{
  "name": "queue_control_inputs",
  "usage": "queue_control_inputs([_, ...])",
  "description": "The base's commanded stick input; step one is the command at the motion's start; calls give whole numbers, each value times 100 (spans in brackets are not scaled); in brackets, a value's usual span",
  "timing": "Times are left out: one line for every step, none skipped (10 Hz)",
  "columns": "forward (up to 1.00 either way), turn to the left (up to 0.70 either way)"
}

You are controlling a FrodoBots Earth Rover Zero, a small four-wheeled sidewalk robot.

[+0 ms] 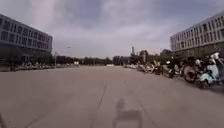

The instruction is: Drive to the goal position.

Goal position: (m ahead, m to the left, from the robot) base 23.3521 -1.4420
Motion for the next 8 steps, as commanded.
queue_control_inputs([100, 0])
queue_control_inputs([100, 0])
queue_control_inputs([100, 0])
queue_control_inputs([100, 0])
queue_control_inputs([100, 0])
queue_control_inputs([100, 0])
queue_control_inputs([100, 0])
queue_control_inputs([100, 0])
